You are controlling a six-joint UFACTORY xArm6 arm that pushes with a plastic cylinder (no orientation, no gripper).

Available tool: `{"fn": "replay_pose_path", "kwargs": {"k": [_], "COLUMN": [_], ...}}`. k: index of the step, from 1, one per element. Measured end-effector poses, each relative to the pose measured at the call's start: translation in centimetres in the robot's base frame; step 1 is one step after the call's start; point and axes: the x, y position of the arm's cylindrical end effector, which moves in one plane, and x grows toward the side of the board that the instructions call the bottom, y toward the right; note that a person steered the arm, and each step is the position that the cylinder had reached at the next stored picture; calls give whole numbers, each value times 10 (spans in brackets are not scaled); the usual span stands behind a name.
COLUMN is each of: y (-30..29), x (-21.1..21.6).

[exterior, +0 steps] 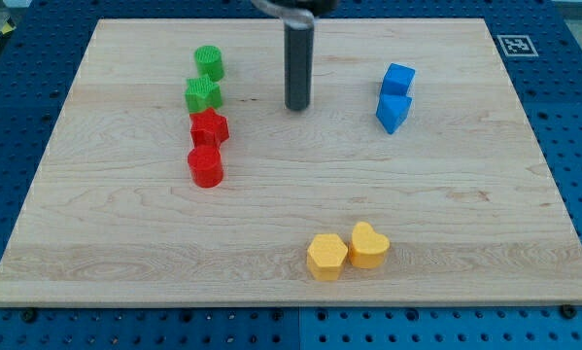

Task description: Slide the green circle to the bottom center

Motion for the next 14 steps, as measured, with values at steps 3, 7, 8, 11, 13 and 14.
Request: {"fn": "replay_pose_path", "kwargs": {"k": [3,7,8,11,13,14], "y": [-143,-98,-87,-21,-18,-13], "x": [-90,-40,-11,33,70,98]}}
